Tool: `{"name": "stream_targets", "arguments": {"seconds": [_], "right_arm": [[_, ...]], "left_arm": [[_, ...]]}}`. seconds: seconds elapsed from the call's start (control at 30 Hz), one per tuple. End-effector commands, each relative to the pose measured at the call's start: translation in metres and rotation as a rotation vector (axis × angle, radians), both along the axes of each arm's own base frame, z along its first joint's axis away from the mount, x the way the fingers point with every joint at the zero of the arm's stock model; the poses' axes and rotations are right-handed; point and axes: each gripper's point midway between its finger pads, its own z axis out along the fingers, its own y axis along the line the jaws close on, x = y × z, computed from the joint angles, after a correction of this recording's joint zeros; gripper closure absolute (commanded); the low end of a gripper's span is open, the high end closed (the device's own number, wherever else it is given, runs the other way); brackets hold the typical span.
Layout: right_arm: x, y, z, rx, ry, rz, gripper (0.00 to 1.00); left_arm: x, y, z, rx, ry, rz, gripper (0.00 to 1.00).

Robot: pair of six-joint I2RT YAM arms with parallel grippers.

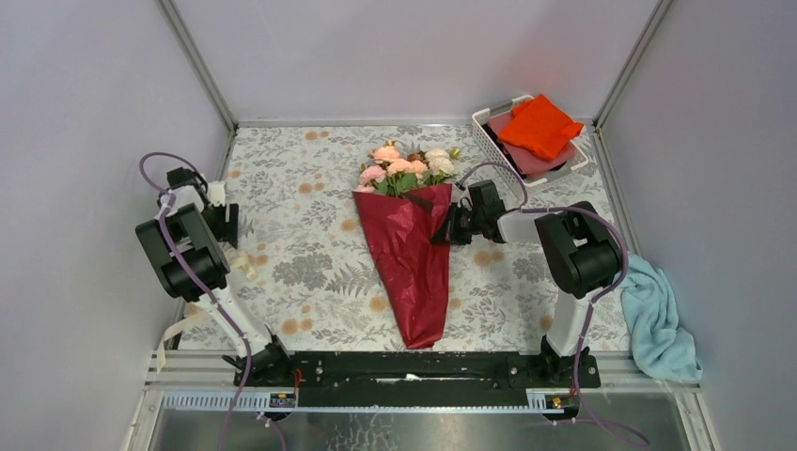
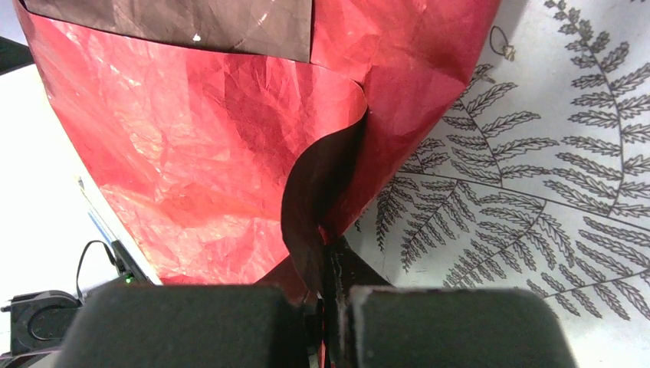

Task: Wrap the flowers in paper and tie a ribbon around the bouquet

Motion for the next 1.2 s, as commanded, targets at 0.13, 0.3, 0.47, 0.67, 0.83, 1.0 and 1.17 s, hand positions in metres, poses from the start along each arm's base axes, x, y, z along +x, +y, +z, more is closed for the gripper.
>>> {"name": "stream_targets", "arguments": {"seconds": [0.13,0.3,0.47,0.67,0.83,1.0,1.17], "right_arm": [[-0.004,-0.013,0.000,-0.070,-0.014,0.005,1.00],[-0.004,-0.013,-0.002,-0.075,-0.011,0.013,1.00],[-0.005,-0.014,-0.003,-0.080,-0.010,0.020,1.00],[-0.006,-0.014,-0.005,-0.085,-0.007,0.026,1.00],[-0.007,-0.015,-0.006,-0.087,-0.004,0.027,1.00],[-0.009,-0.016,-0.008,-0.089,-0.003,0.031,1.00],[-0.009,-0.016,-0.007,-0.095,-0.006,0.034,1.00]], "left_arm": [[0.007,0.046,0.008,0.062,-0.061,0.108,0.19],[0.010,0.046,0.029,0.032,-0.130,0.102,0.23],[0.008,0.049,0.036,0.014,-0.148,0.107,0.33],[0.005,0.053,0.038,-0.004,-0.151,0.113,0.47],[-0.003,0.066,0.023,0.043,-0.093,0.127,0.44],[-0.016,0.070,-0.012,0.038,-0.003,0.143,0.39],[-0.035,0.049,-0.039,-0.033,0.058,0.118,0.50]]}}
